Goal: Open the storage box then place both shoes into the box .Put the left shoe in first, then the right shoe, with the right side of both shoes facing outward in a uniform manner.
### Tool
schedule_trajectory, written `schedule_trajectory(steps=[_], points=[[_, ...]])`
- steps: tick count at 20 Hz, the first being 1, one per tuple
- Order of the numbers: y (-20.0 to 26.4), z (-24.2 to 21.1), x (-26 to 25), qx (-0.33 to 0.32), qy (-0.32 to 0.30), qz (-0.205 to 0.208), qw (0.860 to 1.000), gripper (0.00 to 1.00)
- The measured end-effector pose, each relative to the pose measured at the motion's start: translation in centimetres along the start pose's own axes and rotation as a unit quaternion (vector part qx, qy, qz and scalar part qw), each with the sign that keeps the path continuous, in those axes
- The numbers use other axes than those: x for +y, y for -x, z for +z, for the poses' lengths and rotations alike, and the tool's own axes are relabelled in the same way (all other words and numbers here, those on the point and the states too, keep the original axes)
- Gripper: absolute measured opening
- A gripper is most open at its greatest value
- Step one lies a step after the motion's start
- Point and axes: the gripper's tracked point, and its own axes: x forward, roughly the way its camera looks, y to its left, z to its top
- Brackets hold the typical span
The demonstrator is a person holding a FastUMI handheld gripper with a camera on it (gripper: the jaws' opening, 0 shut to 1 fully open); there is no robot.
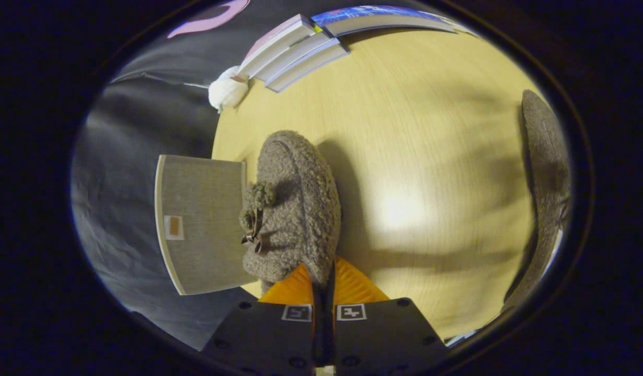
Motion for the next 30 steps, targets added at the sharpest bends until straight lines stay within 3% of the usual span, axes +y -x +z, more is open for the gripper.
schedule_trajectory(steps=[7, 12, 16, 20, 24, 30], points=[[6.5, -0.7, 8.4, -0.034, -0.059, 0.076, 0.995, 0.04], [9.2, -0.9, 16.0, -0.070, -0.047, 0.104, 0.991, 0.03], [6.9, -1.8, 22.3, -0.074, -0.003, 0.101, 0.992, 0.04], [2.2, -3.4, 28.2, -0.051, -0.008, 0.110, 0.993, 0.04], [-2.8, -3.2, 30.9, -0.044, -0.022, 0.092, 0.995, 0.04], [-8.3, -4.6, 30.1, -0.045, -0.018, -0.008, 0.999, 0.04]])
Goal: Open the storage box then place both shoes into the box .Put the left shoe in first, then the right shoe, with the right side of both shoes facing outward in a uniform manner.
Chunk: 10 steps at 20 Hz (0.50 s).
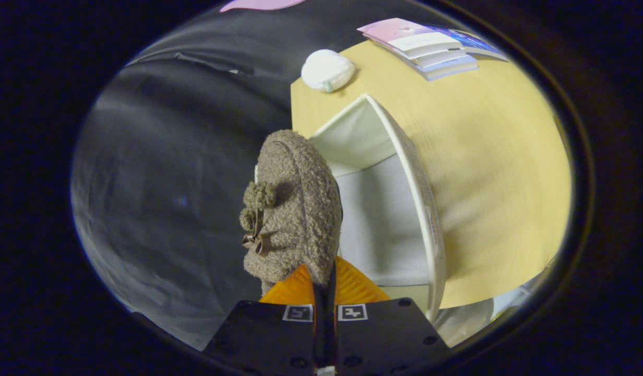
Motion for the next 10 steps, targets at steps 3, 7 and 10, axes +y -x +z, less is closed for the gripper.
schedule_trajectory(steps=[3, 7, 10], points=[[-2.2, -0.7, -0.5, 0.005, 0.005, -0.030, 1.000, 0.04], [-4.9, -1.1, -1.8, 0.011, 0.019, -0.085, 0.996, 0.04], [-6.5, -1.4, -2.2, 0.020, 0.026, -0.115, 0.993, 0.04]])
